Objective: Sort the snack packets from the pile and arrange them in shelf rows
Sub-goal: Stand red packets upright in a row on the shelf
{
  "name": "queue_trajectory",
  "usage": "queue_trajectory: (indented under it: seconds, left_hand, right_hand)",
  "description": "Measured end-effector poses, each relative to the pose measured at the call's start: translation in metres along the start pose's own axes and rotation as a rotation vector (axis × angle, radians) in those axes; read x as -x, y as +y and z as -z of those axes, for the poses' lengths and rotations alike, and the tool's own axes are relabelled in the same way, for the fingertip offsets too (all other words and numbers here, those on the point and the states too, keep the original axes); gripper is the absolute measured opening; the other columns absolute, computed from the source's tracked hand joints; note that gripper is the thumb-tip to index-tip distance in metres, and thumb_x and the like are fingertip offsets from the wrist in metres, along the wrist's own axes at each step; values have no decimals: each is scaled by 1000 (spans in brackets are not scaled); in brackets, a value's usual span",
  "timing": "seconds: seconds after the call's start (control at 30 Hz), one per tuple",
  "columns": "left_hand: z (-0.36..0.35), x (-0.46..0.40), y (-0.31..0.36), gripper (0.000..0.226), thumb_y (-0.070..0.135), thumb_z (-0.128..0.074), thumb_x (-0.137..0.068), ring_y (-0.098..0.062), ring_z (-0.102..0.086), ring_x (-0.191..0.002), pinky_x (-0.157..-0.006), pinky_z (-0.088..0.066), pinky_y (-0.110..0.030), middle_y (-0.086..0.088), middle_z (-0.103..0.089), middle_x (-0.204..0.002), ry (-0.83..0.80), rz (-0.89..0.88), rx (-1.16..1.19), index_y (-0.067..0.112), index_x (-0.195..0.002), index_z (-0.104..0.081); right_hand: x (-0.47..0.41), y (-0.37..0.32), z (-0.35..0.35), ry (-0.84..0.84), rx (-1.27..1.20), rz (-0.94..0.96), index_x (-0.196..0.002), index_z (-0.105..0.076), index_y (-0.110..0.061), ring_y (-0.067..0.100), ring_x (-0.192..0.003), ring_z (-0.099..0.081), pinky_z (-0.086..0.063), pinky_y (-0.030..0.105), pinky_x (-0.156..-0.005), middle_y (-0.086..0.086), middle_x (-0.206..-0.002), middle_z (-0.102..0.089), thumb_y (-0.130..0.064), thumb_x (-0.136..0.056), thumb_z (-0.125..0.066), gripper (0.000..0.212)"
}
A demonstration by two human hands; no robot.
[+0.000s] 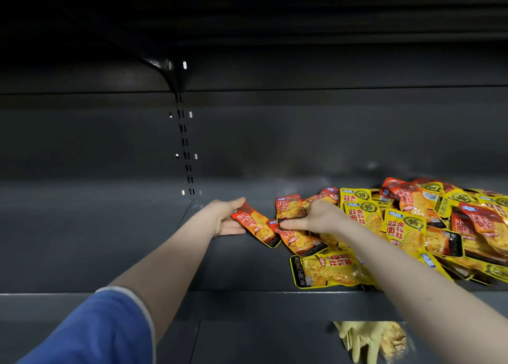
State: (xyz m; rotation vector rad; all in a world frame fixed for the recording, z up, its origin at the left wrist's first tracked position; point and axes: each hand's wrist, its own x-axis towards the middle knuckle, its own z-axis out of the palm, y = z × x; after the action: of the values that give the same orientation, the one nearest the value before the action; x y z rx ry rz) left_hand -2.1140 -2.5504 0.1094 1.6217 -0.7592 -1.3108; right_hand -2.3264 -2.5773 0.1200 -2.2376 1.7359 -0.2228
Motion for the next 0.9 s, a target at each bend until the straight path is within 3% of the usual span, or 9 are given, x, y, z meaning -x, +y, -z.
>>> queue_trajectory:
  seconds: [0.07, 0.13, 0.23, 0.3, 0.43, 0.57, 0.7, 0.8, 0.9]
  left_hand:
    - [-4, 1, -3, 31, 11, -71, -83, -20, -69, -65, -66, -57, -30, -14, -70, -74, -37, 27, 67, 0, -110, -59]
    - [-8, 1, -5, 35, -6, -66, -83, -25, -67, -98, -86, -51, -32, -19, -68, -105, -29, 19, 125, -2, -117, -56]
    - [-11, 5, -5, 25, -12, -59, -85, -27, -59, -116, -89, -47, -35, -18, -61, -122, 17, -8, 213, -1, -107, -57]
    - [-8, 6, -5, 13, -10, -56, -87, -26, -62, -109, -86, -46, -36, -15, -64, -107, 28, -25, 271, 0, -94, -57]
    - [7, 13, -4, 5, 4, -62, -88, -21, -66, -49, -55, -57, -39, -10, -67, -58, 17, -87, 239, 3, -87, -58]
    - [18, 28, -5, 3, 5, -59, -91, -18, -64, -47, -51, -55, -34, -12, -64, -74, 99, -224, 197, 5, -91, -56]
    - [28, 42, -14, 7, 10, -58, -93, -12, -62, -42, -49, -53, -29, -9, -61, -76, 160, -287, 64, 9, -86, -55]
    - [38, 55, -21, 11, 11, -58, -93, -12, -62, -43, -46, -53, -25, -8, -61, -75, 187, -311, 16, 9, -83, -55]
    - [58, 67, -23, 6, 12, -58, -93, -18, -63, -55, -58, -53, -30, -9, -62, -77, 202, -327, -15, 8, -88, -56]
  right_hand:
    - [3, -9, -5, -39, 94, -22, -74, -49, -10, 25, -92, -57, -43, 31, -76, 2, -86, -55, -76, -65, -60, 68]
    - [2, -13, -8, -49, 78, -37, -92, -55, -10, 26, -105, -57, -44, 32, -82, 6, -104, -60, -70, -67, -65, 67]
    - [3, -15, -8, -42, -6, -60, -116, -58, -5, 26, -112, -56, -45, 31, -87, 8, -119, -60, -58, -69, -73, 72]
    - [5, -13, -8, -16, -100, -72, -121, -56, -6, 25, -113, -56, -47, 32, -89, 7, -118, -59, -50, -69, -77, 72]
    - [11, -3, -3, 49, -273, -64, -117, -57, -8, 23, -103, -59, -47, 30, -78, 5, -109, -62, -36, -70, -80, 60]
    - [19, 12, 7, 32, -516, -53, -103, -60, -12, 15, -72, -59, -47, 21, -53, 3, -86, -62, -21, -74, -80, 36]
    - [21, 20, 6, 251, -685, -88, -93, -66, -8, 27, -86, -64, -51, 37, -80, 12, -93, -68, -13, -75, -75, 21]
    - [30, 6, 1, 233, -818, -38, -102, -64, -7, 24, -83, -62, -50, 35, -77, 10, -91, -65, -9, -79, -69, 23]
    - [41, -22, -9, 211, -877, 30, -101, -62, -8, 22, -80, -61, -48, 30, -65, 9, -92, -65, -7, -81, -68, 21]
